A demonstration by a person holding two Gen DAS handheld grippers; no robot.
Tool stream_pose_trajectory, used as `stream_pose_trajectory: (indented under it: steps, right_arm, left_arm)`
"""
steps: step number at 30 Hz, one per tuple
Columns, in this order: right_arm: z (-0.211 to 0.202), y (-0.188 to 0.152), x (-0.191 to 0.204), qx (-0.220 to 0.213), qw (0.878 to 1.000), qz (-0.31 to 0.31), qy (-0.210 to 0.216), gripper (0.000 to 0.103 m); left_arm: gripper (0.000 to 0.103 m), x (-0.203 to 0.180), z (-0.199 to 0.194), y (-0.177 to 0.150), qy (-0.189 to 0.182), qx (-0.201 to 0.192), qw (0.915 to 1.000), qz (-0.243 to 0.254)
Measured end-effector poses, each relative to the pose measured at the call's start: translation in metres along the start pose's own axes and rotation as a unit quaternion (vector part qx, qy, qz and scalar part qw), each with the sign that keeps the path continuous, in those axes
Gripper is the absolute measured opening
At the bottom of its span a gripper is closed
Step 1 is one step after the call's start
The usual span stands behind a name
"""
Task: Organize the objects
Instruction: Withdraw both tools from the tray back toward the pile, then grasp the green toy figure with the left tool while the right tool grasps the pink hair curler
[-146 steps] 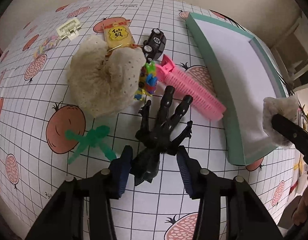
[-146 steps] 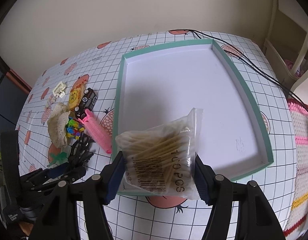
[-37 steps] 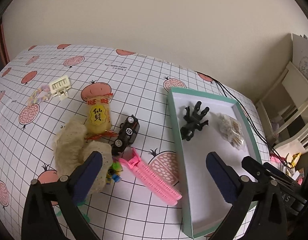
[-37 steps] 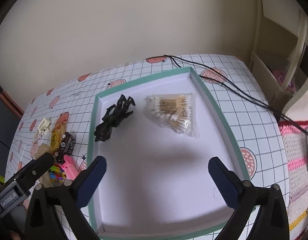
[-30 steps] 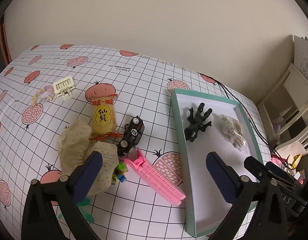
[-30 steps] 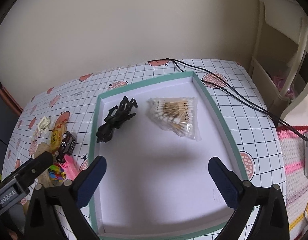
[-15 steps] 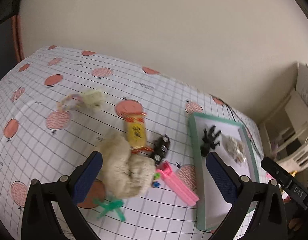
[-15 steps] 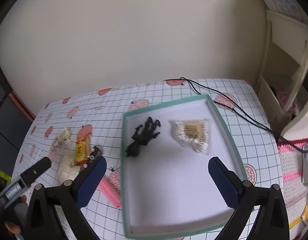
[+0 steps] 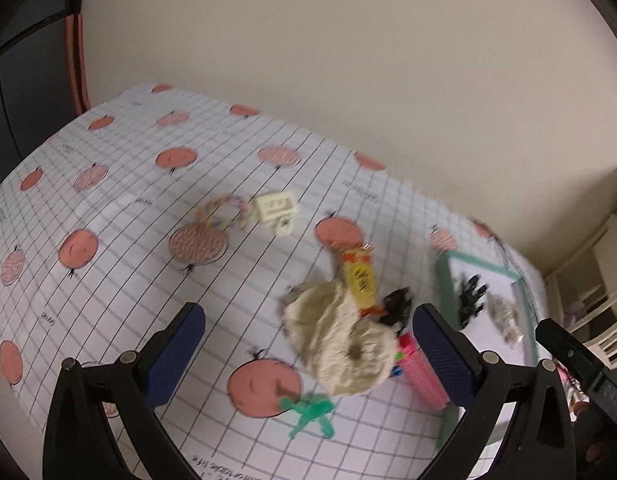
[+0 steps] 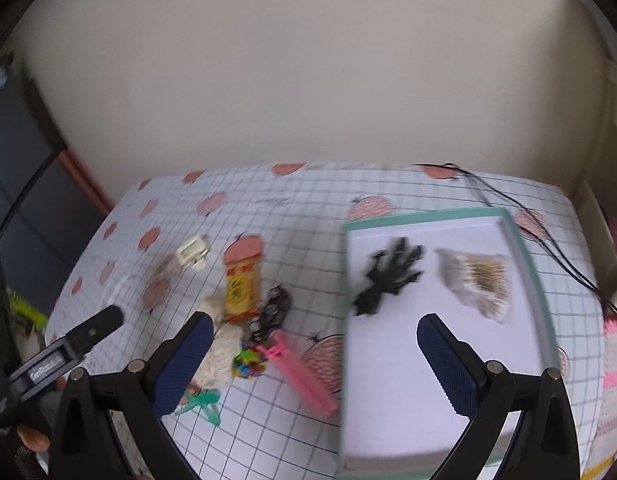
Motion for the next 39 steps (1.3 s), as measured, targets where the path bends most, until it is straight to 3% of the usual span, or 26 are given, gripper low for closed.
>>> stream_pose_trajectory:
  steps: [6,14,23,39]
  right_arm:
    - [0.028,-0.019,0.014,0.038,0.999,-0.031,0.006,0.096]
    - [0.053,-0.041,0.011,0.084,0.995,-0.052,0.001,0.072]
    - [0.073,-0.059,0.015,0.121,0.99,-0.069,0.003,0.054]
    - [0.093,-0.079,0.013,0.156,0.985,-0.078,-0.011,0.046]
  left_arm:
    - [0.103,0.005,0.023,-0.019,0.027,0.063,0.9976,0.003]
    - [0.103,0.004,0.049,-0.049,0.059,0.134,0.989,0.017]
    - [0.081,-0.008,0.062,-0.07,0.049,0.186,0.9809,0.03]
    - [0.054,-0.024,0.075,-0.097,0.048,0.231,0.9702,0.054]
Point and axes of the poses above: each gripper's, at about its wrist camera, not at the fingertips, and z roughly the way its jaws point, x to its left, y to its top, the point moved 4 cm from there along z, roughly the way its jaws point, and after that the axes turned 6 degrees about -x, right-handed, at the moved point
